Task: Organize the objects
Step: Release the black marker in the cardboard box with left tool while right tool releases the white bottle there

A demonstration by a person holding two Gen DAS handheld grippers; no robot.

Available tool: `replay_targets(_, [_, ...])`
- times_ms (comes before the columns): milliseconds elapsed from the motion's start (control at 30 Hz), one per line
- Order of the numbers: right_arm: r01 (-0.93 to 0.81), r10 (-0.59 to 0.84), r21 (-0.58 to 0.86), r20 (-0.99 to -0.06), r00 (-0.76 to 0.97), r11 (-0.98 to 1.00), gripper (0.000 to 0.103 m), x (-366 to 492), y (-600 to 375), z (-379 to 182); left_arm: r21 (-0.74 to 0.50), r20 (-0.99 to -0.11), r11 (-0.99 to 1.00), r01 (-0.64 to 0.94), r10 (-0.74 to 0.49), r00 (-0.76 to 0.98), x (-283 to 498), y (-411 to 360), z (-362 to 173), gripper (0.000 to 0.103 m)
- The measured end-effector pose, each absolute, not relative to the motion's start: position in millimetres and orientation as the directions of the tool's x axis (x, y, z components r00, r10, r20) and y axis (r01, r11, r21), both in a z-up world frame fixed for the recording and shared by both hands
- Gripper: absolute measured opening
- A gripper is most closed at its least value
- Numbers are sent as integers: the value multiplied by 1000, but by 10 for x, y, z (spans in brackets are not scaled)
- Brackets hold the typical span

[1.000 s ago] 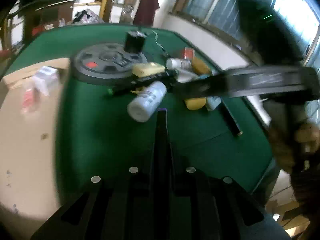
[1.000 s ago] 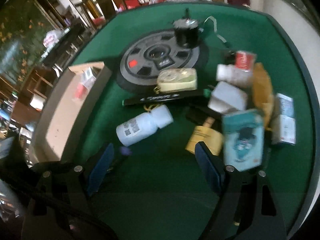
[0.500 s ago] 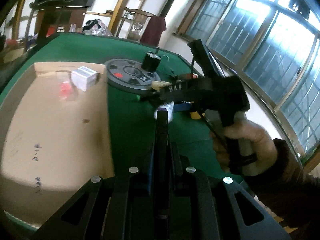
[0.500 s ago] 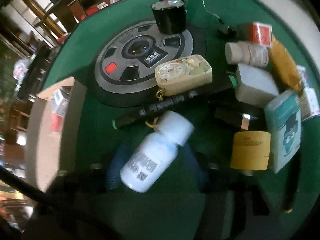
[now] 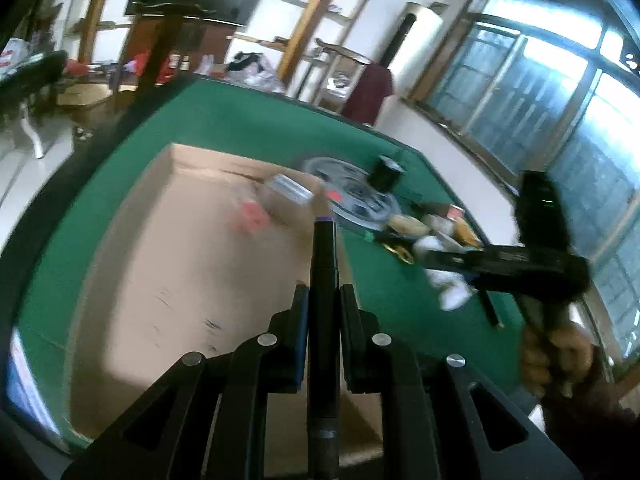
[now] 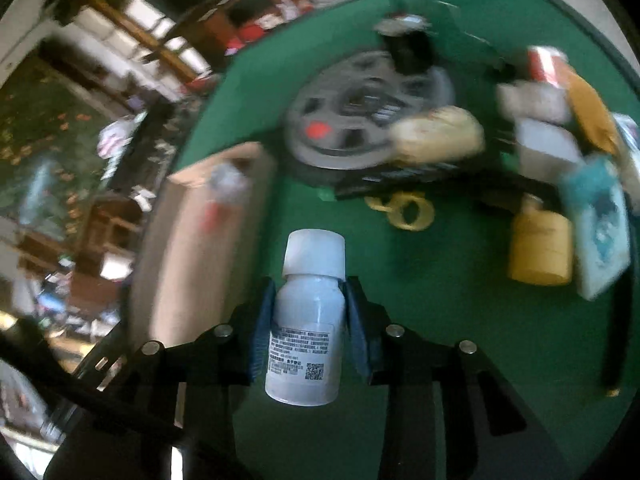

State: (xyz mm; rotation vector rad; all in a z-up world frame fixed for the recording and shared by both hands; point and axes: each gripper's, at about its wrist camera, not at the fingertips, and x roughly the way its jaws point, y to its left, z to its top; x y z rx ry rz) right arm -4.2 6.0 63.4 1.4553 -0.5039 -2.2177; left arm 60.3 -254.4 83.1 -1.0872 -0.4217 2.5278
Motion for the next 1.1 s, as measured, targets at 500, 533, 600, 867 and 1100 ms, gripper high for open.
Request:
replay_targets(500, [323, -614, 538, -760, -213, -778, 33, -577, -1551, 548, -361, -775, -932, 42, 275, -569, -615, -3110, 369, 11])
replay_targets(533, [324, -614, 538, -761, -210, -778, 33, -624, -1601, 533, -363, -776, -931, 50, 272, -569, -649, -3139, 352, 11])
replay_targets(600, [321, -615, 541, -762, -205, -777, 33, -734, -1717, 486, -369, -779, -927, 69, 268, -567, -714, -3187, 319, 11])
replay_targets(867, [326, -609, 533, -765, -209, -781, 31, -918, -1925, 390, -448, -748, -888, 107, 306, -589, -771, -3382, 261, 11])
replay_targets(1100, [340, -605, 520, -762, -230, -784, 33, -949, -1890, 430, -509, -712, -849, 139, 325, -622, -632, -3534, 331, 32])
